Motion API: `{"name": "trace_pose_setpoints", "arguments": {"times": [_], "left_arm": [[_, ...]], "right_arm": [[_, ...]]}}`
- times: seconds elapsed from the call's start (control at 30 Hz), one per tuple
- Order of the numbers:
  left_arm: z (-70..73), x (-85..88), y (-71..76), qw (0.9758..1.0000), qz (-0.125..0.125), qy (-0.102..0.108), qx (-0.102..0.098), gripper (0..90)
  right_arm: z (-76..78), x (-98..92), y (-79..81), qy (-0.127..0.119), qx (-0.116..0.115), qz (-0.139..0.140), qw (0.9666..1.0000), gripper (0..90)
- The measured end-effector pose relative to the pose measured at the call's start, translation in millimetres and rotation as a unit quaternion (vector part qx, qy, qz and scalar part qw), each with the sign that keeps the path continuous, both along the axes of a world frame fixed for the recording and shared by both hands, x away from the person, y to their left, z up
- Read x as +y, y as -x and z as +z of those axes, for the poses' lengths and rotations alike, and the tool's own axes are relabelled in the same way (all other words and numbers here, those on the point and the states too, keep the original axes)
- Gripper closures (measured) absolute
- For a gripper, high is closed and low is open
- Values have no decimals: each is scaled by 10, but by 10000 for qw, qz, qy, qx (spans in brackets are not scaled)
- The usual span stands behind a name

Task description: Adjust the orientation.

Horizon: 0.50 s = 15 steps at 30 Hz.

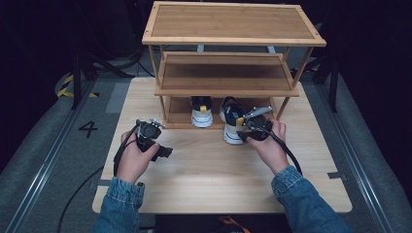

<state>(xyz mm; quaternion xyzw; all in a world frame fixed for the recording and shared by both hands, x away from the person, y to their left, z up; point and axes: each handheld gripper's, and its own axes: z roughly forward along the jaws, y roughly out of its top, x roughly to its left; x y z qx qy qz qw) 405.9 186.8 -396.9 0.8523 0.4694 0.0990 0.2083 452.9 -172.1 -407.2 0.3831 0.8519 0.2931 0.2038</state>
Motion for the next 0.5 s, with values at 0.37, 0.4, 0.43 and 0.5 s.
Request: {"name": "trace_pose_setpoints", "arguments": {"times": [0.37, 0.4, 0.43, 0.5], "left_arm": [[-21, 104, 78, 9998, 179, -5, 17, 173], [-21, 108, 79, 9999, 165, -19, 27, 174], [-25, 109, 79, 9999, 163, -5, 28, 174], [-24, 108, 82, 9998, 169, -15, 41, 173]], "right_arm": [[32, -98, -101, 131, -59, 210, 9997, 529], [33, -117, -116, 114, -21, 216, 9997, 530], [35, -134, -132, 98, 0, 242, 9997, 539], [36, -151, -148, 77, 30, 298, 9995, 553]]}}
